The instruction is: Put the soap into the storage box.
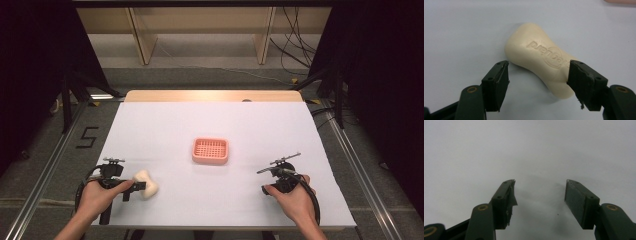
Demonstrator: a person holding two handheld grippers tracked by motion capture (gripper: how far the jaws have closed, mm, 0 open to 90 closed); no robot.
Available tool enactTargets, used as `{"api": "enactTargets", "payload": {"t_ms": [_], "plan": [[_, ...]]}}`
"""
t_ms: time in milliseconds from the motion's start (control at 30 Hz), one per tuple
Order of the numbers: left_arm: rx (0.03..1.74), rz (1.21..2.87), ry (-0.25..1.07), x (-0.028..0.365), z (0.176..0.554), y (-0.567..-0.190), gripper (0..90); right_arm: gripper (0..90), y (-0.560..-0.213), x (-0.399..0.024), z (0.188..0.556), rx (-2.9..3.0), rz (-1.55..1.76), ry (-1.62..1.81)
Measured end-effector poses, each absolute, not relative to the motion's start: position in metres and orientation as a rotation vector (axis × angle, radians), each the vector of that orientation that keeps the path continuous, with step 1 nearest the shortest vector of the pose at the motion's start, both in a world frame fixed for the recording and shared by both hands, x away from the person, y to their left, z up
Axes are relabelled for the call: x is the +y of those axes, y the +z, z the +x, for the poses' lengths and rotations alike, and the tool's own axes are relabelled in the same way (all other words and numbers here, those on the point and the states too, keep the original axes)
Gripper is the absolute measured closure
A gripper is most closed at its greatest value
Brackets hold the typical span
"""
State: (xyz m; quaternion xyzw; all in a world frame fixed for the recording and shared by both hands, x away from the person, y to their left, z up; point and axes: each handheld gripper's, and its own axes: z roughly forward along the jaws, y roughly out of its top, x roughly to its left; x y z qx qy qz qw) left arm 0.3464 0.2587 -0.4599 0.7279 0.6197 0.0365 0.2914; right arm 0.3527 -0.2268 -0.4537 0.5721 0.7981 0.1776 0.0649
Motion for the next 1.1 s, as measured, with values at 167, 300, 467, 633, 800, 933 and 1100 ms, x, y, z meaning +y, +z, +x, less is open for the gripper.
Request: {"api": "enactTargets", "payload": {"t_ms": [167, 300, 467, 633, 800, 933, 1100], "plan": [[1.675, 1.965, 0.059, 0.254, 0.353, -0.458, 31.2, 42.0, -0.454, -0.228, 0.353, 2.406, 1.724, 0.541], [1.699, 1.973, 0.035, 0.251, 0.359, -0.456, 30.4, 42.0, -0.455, -0.227, 0.353, 2.412, 1.729, 0.539], [1.728, 1.988, 0.012, 0.25, 0.365, -0.454, 30.1, 42.1, -0.455, -0.226, 0.353, 2.41, 1.722, 0.534], [1.753, 2.001, 0.014, 0.248, 0.371, -0.454, 28.6, 42.1, -0.456, -0.226, 0.353, 2.412, 1.727, 0.523], [1.782, 2.017, 0.016, 0.242, 0.377, -0.454, 25.9, 42.1, -0.458, -0.226, 0.353, 2.427, 1.704, 0.521], [1.803, 2.017, -0.003, 0.239, 0.382, -0.457, 23.6, 42.1, -0.458, -0.224, 0.353, 2.423, 1.722, 0.522], [1.804, 2.059, -0.003, 0.233, 0.386, -0.461, 23.2, 42.0, -0.459, -0.224, 0.353, 2.438, 1.719, 0.508]]}}
